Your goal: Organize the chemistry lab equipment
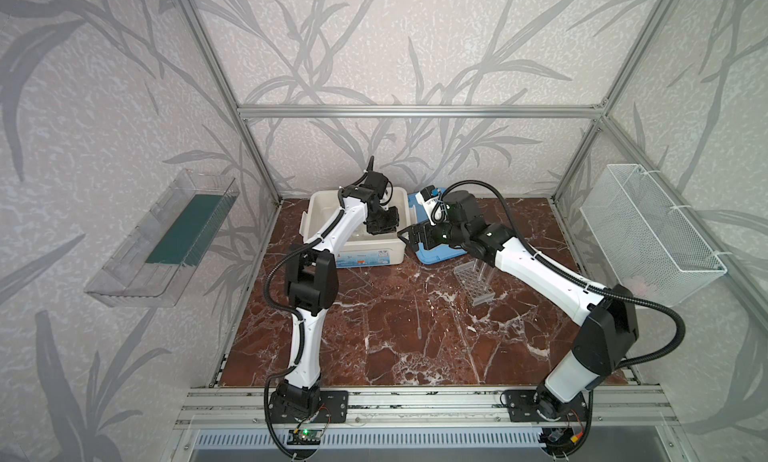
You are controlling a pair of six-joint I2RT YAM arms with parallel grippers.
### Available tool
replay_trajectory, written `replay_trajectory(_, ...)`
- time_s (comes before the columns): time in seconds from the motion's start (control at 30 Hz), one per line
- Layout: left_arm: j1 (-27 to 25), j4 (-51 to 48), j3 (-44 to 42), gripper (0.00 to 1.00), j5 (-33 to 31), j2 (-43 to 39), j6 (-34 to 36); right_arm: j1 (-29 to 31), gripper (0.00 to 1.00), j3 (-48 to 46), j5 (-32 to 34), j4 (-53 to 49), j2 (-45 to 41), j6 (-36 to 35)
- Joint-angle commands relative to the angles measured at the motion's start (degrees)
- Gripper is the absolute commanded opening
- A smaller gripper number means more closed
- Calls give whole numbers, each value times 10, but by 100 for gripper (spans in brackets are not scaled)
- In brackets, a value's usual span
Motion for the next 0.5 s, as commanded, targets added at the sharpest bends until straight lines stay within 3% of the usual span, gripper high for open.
replay_trajectory(0.0,1,-3,0,9,22,30,21,-2,99,28,-20,-2,29,-2)
replay_trajectory(0.47,-1,5,0,10,17,85,13,-2,100,73,-17,-41,84,2)
